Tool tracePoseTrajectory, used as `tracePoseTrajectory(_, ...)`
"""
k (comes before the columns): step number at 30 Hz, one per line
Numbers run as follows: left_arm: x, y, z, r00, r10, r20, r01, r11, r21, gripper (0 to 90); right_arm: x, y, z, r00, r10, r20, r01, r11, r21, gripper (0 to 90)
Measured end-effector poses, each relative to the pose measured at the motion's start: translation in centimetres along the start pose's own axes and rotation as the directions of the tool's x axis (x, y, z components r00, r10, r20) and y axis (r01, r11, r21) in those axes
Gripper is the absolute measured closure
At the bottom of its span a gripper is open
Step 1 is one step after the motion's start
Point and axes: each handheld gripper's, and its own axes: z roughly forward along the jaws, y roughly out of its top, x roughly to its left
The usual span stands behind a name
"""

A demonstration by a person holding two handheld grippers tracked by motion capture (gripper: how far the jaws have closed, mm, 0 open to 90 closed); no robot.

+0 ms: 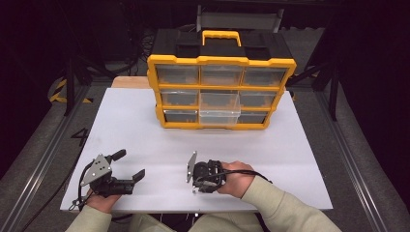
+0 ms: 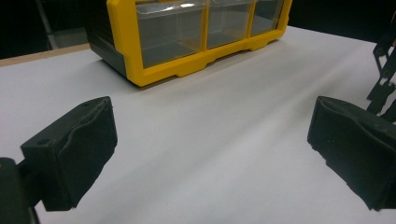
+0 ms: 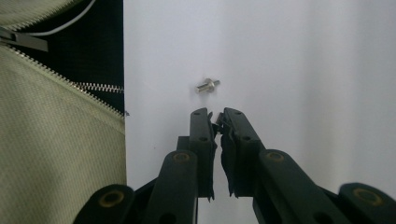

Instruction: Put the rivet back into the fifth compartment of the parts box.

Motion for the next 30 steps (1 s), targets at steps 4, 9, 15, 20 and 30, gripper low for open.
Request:
tracePoseTrajectory(4, 0.0, 0.0, 0.0, 1.0000, 0.000, -0.001, 0.000, 1.0000, 0.001, 2.4, -0.2, 0.0, -2.0, 0.9998, 0.003, 0.019, -0.002, 1.000, -0.024, 82.6)
tracePoseTrajectory(9, 0.0, 0.0, 0.0, 1.0000, -0.003, -0.001, 0.003, 1.0000, 0.001, 2.4, -0.6, 0.2, -4.3, 0.9991, 0.009, 0.042, -0.007, 0.999, -0.045, 82.4)
tracePoseTrajectory(15, 0.0, 0.0, 0.0, 1.0000, -0.003, 0.000, 0.003, 1.0000, 0.002, 2.4, -1.1, 0.6, -6.1, 0.9979, 0.007, 0.064, -0.005, 0.999, -0.037, 82.7)
tracePoseTrajectory(20, 0.1, 0.0, 0.0, 1.0000, -0.005, 0.000, 0.005, 1.0000, 0.001, 2.5, -1.6, 0.9, -7.8, 0.9965, 0.029, 0.079, -0.025, 0.998, -0.052, 82.7)
tracePoseTrajectory(30, 0.1, 0.0, 0.0, 1.0000, -0.004, 0.003, 0.004, 1.0000, 0.003, 2.4, -3.2, 1.5, -12.2, 0.9899, 0.051, 0.132, -0.040, 0.996, -0.081, 82.7)
